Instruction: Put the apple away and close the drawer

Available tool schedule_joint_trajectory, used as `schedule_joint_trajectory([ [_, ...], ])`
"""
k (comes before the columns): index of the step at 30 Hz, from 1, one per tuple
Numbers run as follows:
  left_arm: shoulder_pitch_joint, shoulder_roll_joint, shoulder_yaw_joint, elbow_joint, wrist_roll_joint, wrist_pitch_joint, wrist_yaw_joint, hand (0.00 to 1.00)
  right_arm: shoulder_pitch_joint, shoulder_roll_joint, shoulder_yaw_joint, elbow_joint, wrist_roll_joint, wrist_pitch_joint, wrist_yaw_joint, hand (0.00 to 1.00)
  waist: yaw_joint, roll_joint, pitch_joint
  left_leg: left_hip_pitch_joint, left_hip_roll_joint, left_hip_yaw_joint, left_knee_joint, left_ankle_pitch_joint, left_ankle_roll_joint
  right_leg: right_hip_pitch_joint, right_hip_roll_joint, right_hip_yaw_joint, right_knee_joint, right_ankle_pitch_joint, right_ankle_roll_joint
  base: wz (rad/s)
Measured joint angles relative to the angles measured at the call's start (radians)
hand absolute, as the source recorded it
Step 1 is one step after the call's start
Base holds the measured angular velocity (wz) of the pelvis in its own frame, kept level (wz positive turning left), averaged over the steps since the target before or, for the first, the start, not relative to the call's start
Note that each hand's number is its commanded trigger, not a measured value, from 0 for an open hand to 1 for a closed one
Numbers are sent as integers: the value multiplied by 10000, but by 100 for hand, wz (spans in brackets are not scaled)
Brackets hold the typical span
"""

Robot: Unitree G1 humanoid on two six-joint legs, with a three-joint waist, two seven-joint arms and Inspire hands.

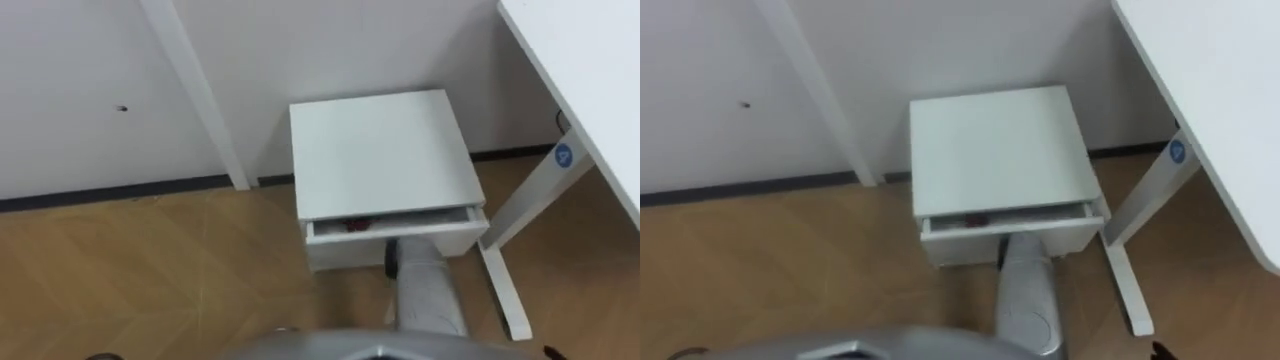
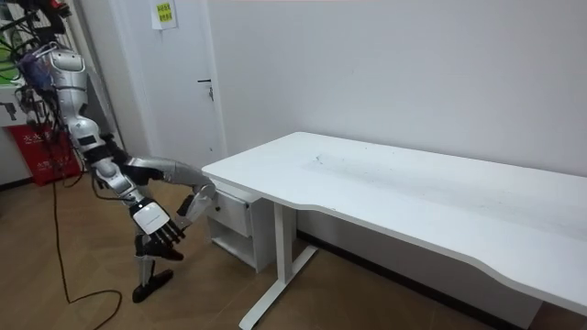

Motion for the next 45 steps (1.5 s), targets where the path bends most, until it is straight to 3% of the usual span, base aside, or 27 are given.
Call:
schedule_joint_trajectory([
  [2, 3, 3, 3, 8, 11, 128, 3, 0, 62, -11, 232, 4, 331, 16, -78, 0, -20, 82, 5, 20, -8, -52, 140, -63, 75, -260, 5, -28, 31, -74, 35, 9],
  [5, 23, -17, 40, 7, 10, 183, 6, 0, 28, -21, 415, -9, 752, 361, -141, 0, -50, 194, 7, 40, -56, -94, 170, -123, -42, -282, 2, 278, 79, -54, 73, 6],
  [6, 94, -53, 127, 10, 43, 196, 7, 0, -32, -45, 415, -13, 827, 500, -210, 0, -52, 240, 3, 85, -118, -86, 66, -110, -417, -142, 6, 422, 54, -42, 87, -13],
  [7, 273, -199, 320, 6, 87, 217, 14, 0, -141, -100, 451, -22, 937, 675, -372, 0, -78, 214, 0, 389, -296, 26, -410, 34, -1488, 234, 11, 568, -128, -37, 50, -18],
  [8, 378, -286, 391, 8, 72, 209, 23, 0, -206, -102, 433, -44, 1013, 747, -471, 0, -83, 24, -57, 580, -402, 57, -492, 48, -2410, 466, -174, 743, -264, -48, 77, 16],
  [9, 311, -163, 370, -51, 2, 149, 59, 0, -260, 0, 321, -29, 1007, 843, -571, 0, -143, -90, 12, 55, 102, -102, 1034, -438, -1207, 712, -589, 973, -397, -46, 246, 43],
  [10, 19, 120, 305, -99, -7, -73, 95, 0, -329, 60, 302, -13, 961, 1016, -581, 0, -33, 97, 90, -675, 755, -594, 2447, -1520, -1260, 789, -559, 1498, -657, -135, 428, 45],
  [11, 14, 165, 373, -84, -8, -118, 144, 0, -400, 29, 271, -47, 927, 1120, -585, 0, 95, 65, 165, -830, 559, -650, 2796, -1667, -1165, 988, -552, 1770, -1181, -177, 504, -4],
  [12, 305, 89, 414, -80, 0, -115, 148, 0, -396, -33, 221, -229, 910, 1211, -600, 0, 156, -158, 191, -721, 419, -459, 2791, -1813, -1294, 1904, -554, 1633, -2703, -259, 609, -13],
  [13, 392, 9, 404, -76, -9, -105, 151, 0, -305, -60, 200, -507, 963, 1194, -667, 0, 25, -191, 180, -578, 146, -463, 2324, -1673, -1539, 2979, -595, 1218, -4523, -333, 635, 0],
  [14, 394, 6, 399, -66, -31, -106, 169, 0, -311, -59, 169, -516, 1045, 1224, -715, 0, -40, -250, 166, -509, -11, -455, 1986, -1502, -1666, 3502, -574, 988, -5467, -390, 644, 23],
  [15, 384, 0, 405, -40, -25, -109, 277, 0, -328, -51, 164, -502, 1136, 1359, -800, 0, -50, -459, 67, -245, -324, -365, 1007, -947, -1504, 4371, -384, 732, -7356, -561, 643, 13],
  [16, 389, 0, 422, -39, -4, -110, 435, 0, -311, -46, 162, -504, 1121, 1423, -860, 0, 9, -508, 44, 42, -489, -280, 142, -456, -1282, 5179, 8, 633, -8967, -827, 656, 0],
  [18, 392, 71, 437, -64, -9, -108, 670, 0, -165, -30, 165, -457, 1139, 1398, -887, 0, 91, -697, 12, 410, -744, -269, -835, 4, -1000, 6228, 361, 665, -10909, -1327, 672, -10],
  [22, 392, 191, 439, -340, 60, -107, 759, 0, -15, 113, 162, -380, 994, 1264, -1025, 0, 550, -1265, 11, 993, -812, -143, -1670, 113, -1002, 7945, 875, 880, -13787, -2015, 439, -25],
  [24, 330, 183, 458, -408, 50, -112, 790, 0, -93, 320, 130, -384, 976, 1196, -1244, 0, 602, -1387, -49, 1170, -660, -141, -1885, 112, -1005, 8408, 1062, 870, -14485, -2000, 378, -14],
  [26, 178, 150, 455, -435, 44, -108, 919, 0, -214, 490, 113, -383, 910, 1112, -1373, 0, 560, -1518, -18, 1311, -512, -139, -2091, 112, -1004, 8744, 1199, 849, -15125, -1932, 270, -6],
  [30, 230, -30, 449, -669, 102, -72, 988, 0, -321, 637, -55, -430, 760, 936, -1934, 0, 570, -1370, -48, 1632, -313, -224, -2342, 124, -1000, 9154, 1503, 873, -15878, -1748, -15, -16],
  [31, 244, -22, 450, -750, 242, -31, 998, 0, -358, 683, -55, -444, 687, 938, -2085, 0, 508, -1417, -14, 1440, -322, -25, -1773, 241, -1208, 9397, 1404, 984, -16086, -1660, -116, 3],
  [32, 244, -3, 417, -827, 255, -23, 1014, 0, -371, 736, -59, -462, 657, 937, -2153, 0, 488, -1657, 73, 1025, -336, 210, -1004, 397, -1504, 9596, 1281, 1392, -16308, -1640, -133, 34],
  [33, 201, -24, 122, -918, 243, -96, 1085, 0, -301, 758, -75, -442, 654, 908, -2271, 0, 486, -1724, -35, 137, -413, 381, -510, 397, -1690, 9822, 1064, 2112, -16724, -1613, -98, 74],
  [34, -170, -62, -223, -945, 239, -233, 1101, 0, -329, 728, -337, -375, 652, 892, -2323, 0, 520, -1554, 9, -1009, -127, 288, -1205, 525, -1649, 9665, 1055, 2160, -16610, -1697, 8, 77],
  [35, -256, -65, -307, -1001, 252, -275, 1113, 0, -330, 741, -508, -268, 660, 888, -2335, 0, 515, -1373, -4, -1414, 104, 617, -946, 1016, -874, 9566, 1030, 2187, -16421, -1856, 185, 39],
  [36, -211, -117, -358, -1001, 249, -307, 1216, 0, -429, 723, -537, -159, 736, 857, -2348, 0, 826, -1348, -30, -1278, 109, 1003, -933, 1110, -903, 9389, 878, 2093, -16167, -2006, 399, -28],
  [38, 5, -124, -362, -966, 279, -282, 1361, 0, -463, 754, -438, -183, 746, 698, -2322, 0, 1114, -1247, -14, -795, 107, 976, -1355, 1122, -880, 9305, 879, 1813, -16256, -1999, 438, -50],
  [41, 147, -119, -363, -763, 274, -195, 1357, 0, -444, 719, -425, -151, 672, 806, -2401, 0, 965, -1242, 15, -80, -14, 972, -1994, 1129, -907, 9185, 857, 1321, -16643, -1593, 373, -11],
  [45, 55, -157, -33, -756, 244, -221, 1267, 0, -533, 680, -334, 68, 618, 1141, -2385, 0, 830, -1204, 4, 269, -26, 983, -2522, 1247, -1105, 9154, 984, 1277, -16528, -1500, 259, -9],
])
